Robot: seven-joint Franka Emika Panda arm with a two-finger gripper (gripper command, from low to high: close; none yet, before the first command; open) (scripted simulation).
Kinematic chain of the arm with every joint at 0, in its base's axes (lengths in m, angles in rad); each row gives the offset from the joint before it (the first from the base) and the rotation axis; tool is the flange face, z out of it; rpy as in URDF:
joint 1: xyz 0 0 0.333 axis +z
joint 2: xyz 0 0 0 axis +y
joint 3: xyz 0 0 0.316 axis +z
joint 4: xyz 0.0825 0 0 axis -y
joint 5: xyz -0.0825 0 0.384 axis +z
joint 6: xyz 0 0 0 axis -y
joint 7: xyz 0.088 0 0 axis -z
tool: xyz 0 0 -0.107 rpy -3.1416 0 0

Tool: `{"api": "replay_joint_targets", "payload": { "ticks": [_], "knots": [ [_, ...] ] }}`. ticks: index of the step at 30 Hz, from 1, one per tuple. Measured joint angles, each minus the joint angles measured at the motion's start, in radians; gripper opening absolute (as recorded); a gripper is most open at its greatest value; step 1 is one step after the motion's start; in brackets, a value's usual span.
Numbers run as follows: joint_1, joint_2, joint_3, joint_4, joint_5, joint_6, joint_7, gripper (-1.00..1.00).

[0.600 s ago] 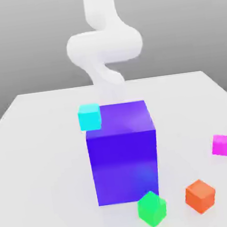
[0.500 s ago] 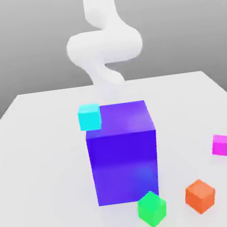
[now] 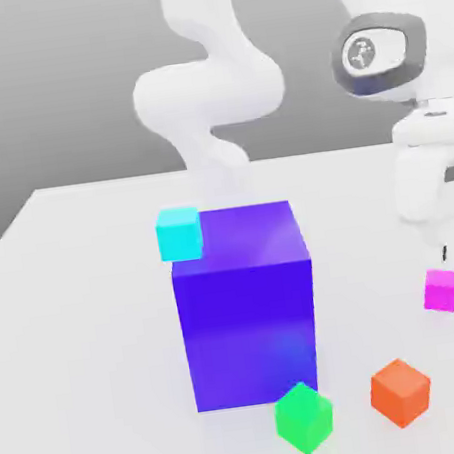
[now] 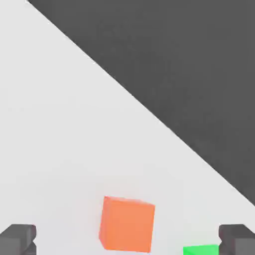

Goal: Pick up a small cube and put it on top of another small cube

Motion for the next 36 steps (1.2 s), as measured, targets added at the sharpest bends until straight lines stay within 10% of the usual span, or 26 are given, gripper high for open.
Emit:
{"api": "replay_joint_targets", "payload": {
  "ticks": [7,17,18,24,36],
  "knots": [
    [0.120,0.175,0.096,-0.099,0.078,0.150,-0.086,0.00],
    [0.368,0.376,-0.212,-0.041,-0.231,0.281,0.148,0.00],
    [0.397,0.395,-0.247,-0.036,-0.259,0.294,0.170,-1.00],
    [0.412,0.404,-0.265,-0.033,-0.276,0.302,0.184,-1.00],
    [0.186,0.184,0.043,-0.103,0.101,0.165,-0.102,-1.00]
  ]
}}
